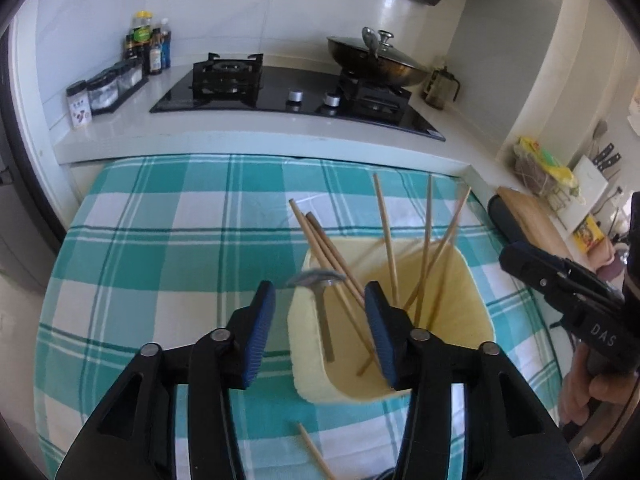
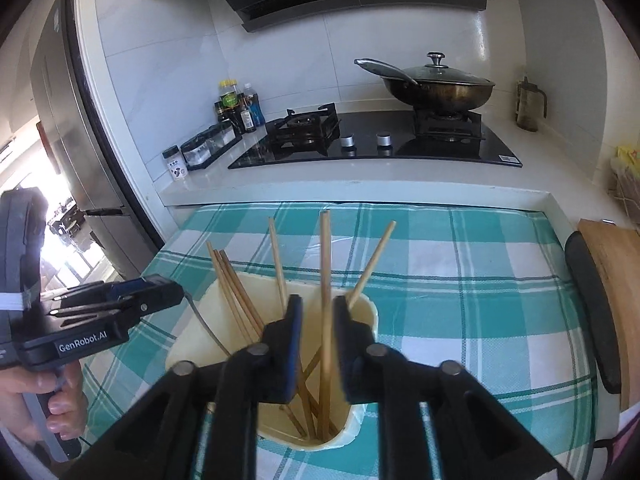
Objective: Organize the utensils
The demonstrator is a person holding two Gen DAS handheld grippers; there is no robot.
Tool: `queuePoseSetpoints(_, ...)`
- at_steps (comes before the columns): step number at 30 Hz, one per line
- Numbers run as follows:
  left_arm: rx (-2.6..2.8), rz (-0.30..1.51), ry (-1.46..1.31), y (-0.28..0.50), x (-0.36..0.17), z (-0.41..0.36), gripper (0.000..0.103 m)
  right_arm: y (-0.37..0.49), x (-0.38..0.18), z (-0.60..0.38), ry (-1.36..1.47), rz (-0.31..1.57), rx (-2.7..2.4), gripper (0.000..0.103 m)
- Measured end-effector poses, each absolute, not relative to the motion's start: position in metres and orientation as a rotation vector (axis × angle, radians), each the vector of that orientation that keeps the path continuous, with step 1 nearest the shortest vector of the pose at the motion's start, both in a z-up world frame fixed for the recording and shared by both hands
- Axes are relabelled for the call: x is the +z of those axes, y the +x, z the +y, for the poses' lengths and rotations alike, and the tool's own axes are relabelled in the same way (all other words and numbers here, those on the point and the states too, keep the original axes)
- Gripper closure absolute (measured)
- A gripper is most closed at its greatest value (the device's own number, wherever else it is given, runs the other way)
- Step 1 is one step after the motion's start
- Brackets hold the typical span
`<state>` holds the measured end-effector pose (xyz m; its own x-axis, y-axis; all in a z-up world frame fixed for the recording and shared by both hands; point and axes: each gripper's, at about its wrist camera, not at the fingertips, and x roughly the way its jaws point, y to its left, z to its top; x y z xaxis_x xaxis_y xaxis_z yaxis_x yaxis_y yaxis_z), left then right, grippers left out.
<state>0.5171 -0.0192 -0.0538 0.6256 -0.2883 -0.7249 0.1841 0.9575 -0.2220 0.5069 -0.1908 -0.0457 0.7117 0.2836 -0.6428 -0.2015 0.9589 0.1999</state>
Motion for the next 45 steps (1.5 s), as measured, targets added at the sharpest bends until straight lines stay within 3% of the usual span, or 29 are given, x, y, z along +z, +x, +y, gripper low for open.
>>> queuePoseSetpoints(2,-0.281,0.851,-0.117,0.491,-0.055,-0.005,0.040,0.488,-0.042,-0.200,0.138,0.691,0.254,0.053)
queuePoseSetpoints(6,-0.275,0.893,-0.083,0.409,-0.083,0.030,0.033,0.424,-0.058,-0.218,0.105,0.714,0.258,0.053)
queuePoseSetpoints(13,-0.246,0.962,-0.091,0.292,-0.147,0.040,0.035,0.271,-0.155,-0.237,0.057,0.846,0.177,0.053)
queuePoseSetpoints(20,-0.416,0.940,0.109,0.278,-0.151,-0.050,0.034,0.213,-0.172,-0.233,0.214,0.841,0.144,0.053)
queuePoseSetpoints(25,-0.375,0.988,0.183,0.281,-0.179,-0.069,0.035,0.196,-0.166,-0.216,0.154,0.835,0.172,0.053)
queuePoseSetpoints(26,-0.366,0.995,0.196,0.281,-0.183,-0.070,0.039,0.191,-0.166,-0.214,0.142,0.830,0.178,0.053)
queuePoseSetpoints(30,-0.395,1.017,0.257,0.274,-0.194,-0.079,0.084,0.183,-0.171,-0.210,0.124,0.839,0.188,0.053)
queuePoseSetpoints(32,-0.403,1.018,0.254,0.273,-0.193,-0.082,0.097,0.182,-0.172,-0.210,0.126,0.839,0.188,0.053)
queuePoseSetpoints(45,-0.277,0.831,0.018,0.247,-0.167,-0.021,0.100,0.179,-0.171,-0.199,0.070,0.838,0.187,0.053)
